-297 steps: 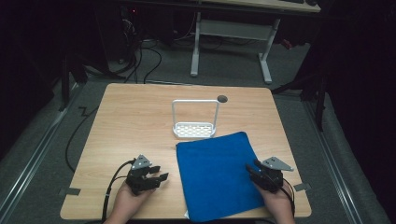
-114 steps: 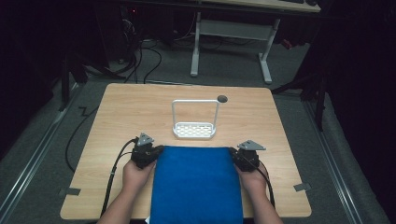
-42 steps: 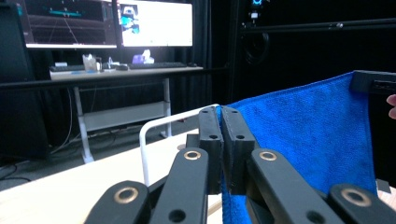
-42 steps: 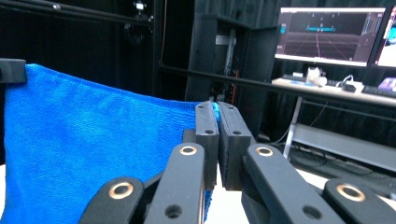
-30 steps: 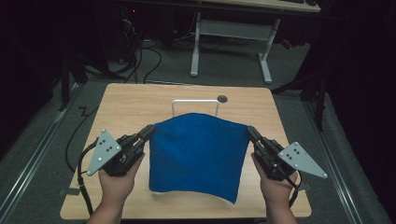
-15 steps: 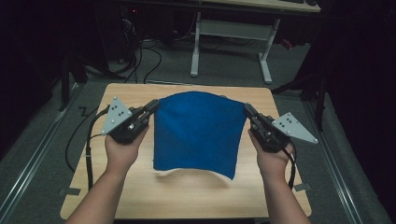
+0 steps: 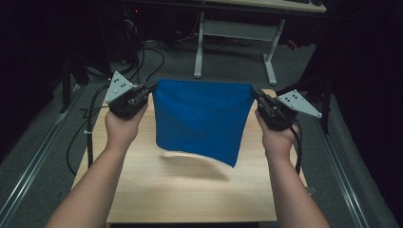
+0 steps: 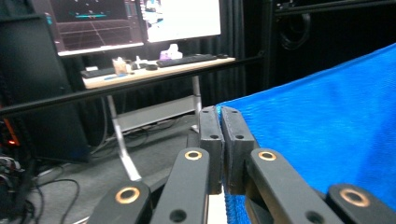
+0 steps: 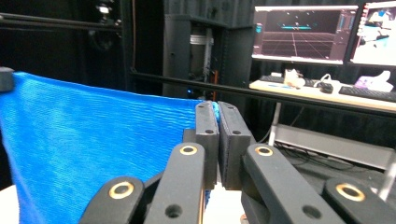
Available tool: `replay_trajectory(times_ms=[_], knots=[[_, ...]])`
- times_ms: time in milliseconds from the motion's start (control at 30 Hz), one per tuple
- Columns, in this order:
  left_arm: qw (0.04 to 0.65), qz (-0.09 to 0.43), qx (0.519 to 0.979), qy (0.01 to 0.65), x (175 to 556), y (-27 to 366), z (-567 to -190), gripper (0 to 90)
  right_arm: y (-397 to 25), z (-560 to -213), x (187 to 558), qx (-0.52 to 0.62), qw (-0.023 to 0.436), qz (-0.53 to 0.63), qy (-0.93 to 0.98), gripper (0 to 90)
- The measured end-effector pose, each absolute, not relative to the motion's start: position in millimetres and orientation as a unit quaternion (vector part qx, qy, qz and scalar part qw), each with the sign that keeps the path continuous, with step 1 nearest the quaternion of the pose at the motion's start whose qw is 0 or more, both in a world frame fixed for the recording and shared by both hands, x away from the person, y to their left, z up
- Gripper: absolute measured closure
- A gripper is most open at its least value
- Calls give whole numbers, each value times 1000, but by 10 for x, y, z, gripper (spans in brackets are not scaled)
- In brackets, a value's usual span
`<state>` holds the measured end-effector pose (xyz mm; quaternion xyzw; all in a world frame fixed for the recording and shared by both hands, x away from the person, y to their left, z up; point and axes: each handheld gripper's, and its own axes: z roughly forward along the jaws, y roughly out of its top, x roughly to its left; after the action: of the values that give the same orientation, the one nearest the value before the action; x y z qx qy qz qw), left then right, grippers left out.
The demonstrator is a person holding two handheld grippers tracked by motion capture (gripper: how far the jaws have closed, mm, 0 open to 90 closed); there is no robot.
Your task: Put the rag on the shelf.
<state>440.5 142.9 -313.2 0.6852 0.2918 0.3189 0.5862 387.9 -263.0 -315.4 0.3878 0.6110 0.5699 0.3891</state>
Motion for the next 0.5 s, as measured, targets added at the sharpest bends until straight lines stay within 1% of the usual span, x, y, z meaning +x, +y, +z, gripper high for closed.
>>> replay_trajectory(times_ms=[100,267,400,500], knots=[[571,321,696,295,4556,1421,-3089,886,-2646,-3128,4060,395,384,565,614,885],[539,342,709,300,4804,1347,-3065,886,-2614,-3123,4340,404,388,547,622,885],[533,342,709,311,4988,1321,-3099,887,-2606,-3148,4520,409,391,537,625,886],[525,340,712,320,5121,1315,-3156,887,-2603,-3204,4641,416,385,533,628,886]])
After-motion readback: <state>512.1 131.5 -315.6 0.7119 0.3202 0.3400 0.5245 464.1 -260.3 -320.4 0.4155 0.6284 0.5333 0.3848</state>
